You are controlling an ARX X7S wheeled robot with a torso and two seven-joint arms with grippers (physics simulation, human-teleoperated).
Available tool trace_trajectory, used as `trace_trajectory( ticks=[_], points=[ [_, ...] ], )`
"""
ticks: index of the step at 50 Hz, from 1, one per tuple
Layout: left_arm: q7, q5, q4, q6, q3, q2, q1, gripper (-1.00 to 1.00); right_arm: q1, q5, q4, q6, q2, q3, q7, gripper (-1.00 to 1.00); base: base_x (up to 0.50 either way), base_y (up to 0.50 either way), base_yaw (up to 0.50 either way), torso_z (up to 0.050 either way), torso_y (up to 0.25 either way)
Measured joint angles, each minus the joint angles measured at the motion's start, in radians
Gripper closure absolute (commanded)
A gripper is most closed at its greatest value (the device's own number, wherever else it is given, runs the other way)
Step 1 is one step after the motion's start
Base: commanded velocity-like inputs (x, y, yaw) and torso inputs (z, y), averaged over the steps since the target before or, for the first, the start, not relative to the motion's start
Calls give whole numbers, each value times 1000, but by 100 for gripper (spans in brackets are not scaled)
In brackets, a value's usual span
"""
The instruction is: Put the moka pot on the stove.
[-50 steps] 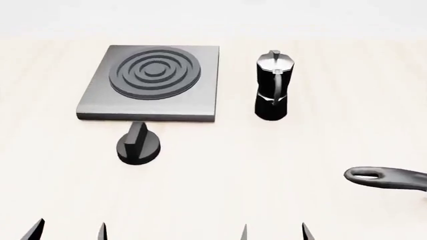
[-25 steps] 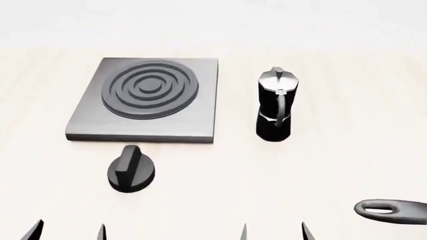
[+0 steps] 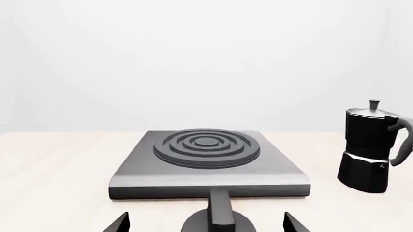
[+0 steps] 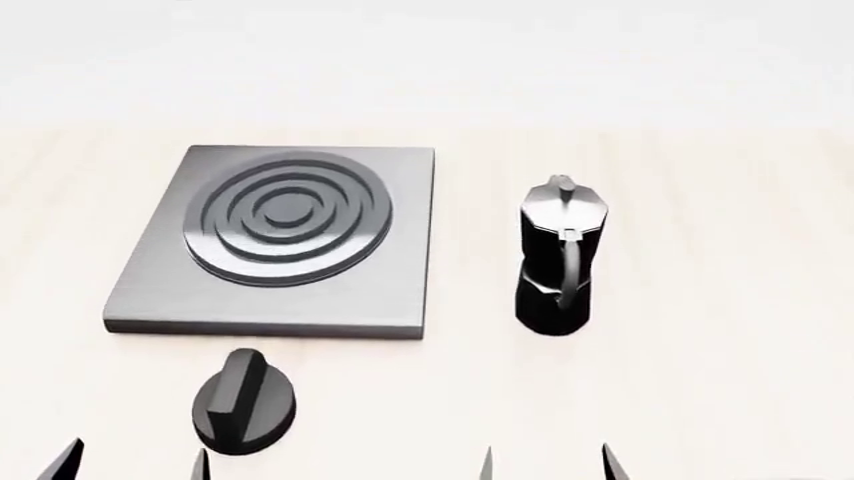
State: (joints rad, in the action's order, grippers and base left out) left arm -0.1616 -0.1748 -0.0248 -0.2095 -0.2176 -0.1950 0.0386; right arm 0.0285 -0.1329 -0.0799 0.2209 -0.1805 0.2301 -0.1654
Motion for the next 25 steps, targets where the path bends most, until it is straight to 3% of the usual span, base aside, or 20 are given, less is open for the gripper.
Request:
trace_trajectory(
  ticks=[25],
  points=[
    [-15, -10, -2, -3, -13, -13, -4, -100, 3, -12, 1, -1, -11, 14, -10, -100, 236, 0, 0, 0, 0]
  ],
)
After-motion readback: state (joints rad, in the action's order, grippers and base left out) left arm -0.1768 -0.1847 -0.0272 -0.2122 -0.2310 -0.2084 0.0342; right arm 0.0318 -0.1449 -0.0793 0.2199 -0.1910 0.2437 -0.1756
